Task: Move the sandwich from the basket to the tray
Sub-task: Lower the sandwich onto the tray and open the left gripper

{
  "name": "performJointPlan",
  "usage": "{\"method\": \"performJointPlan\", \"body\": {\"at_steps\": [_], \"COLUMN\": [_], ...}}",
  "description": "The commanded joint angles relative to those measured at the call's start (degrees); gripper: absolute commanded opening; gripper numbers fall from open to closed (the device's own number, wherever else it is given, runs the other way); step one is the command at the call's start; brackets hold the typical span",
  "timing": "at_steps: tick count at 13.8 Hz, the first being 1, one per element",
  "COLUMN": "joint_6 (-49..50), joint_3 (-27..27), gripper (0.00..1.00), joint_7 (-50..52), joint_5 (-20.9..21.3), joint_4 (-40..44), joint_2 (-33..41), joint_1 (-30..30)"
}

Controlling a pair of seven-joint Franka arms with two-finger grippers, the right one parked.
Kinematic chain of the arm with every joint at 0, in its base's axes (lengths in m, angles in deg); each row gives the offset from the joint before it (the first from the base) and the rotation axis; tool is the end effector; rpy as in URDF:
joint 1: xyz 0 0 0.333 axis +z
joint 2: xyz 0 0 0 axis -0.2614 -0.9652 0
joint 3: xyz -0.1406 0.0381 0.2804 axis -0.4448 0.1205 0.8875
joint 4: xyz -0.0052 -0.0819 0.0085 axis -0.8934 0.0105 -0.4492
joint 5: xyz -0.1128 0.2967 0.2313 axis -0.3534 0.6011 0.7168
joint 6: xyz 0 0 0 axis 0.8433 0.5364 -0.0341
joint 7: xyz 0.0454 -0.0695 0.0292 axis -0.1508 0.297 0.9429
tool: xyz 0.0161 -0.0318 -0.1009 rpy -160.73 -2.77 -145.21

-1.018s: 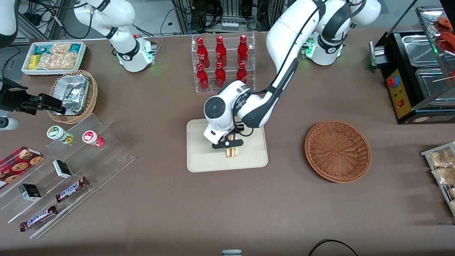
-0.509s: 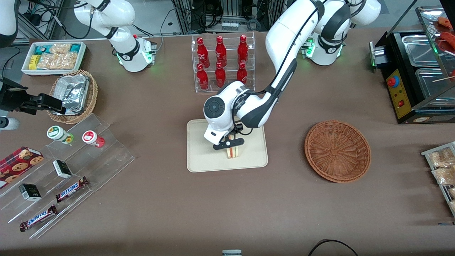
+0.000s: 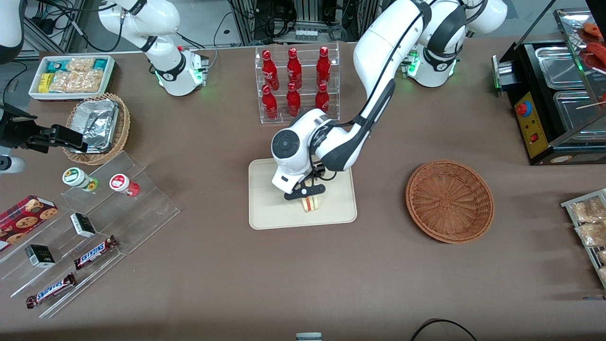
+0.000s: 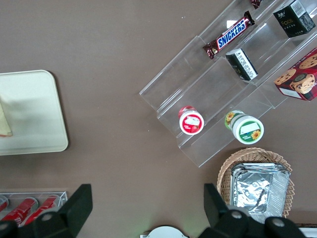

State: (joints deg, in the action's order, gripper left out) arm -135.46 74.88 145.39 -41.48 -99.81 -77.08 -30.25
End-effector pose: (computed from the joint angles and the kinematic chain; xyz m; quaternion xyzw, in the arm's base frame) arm 0.5054 -0.5403 0.2391 -0.9931 -0.0894 0.0492 0.0583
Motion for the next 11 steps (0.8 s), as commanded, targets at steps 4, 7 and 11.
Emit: {"method": "performJointPlan", "body": {"at_steps": [4,7,11], "joint_6": [1.49,4.65,7.82], "joint_3": [0.71,0.71,1.06], "gripper": [1.00,1.00,1.00], "joint_7": [0.85,-0.02,-10.72], "joint_5": [0.16,-0.02,0.86], "joint_4": [2.02,2.02,1.58], "joint_2": [2.08,5.42,9.38], "joint_1": [-0.47,0.05,1.98]}}
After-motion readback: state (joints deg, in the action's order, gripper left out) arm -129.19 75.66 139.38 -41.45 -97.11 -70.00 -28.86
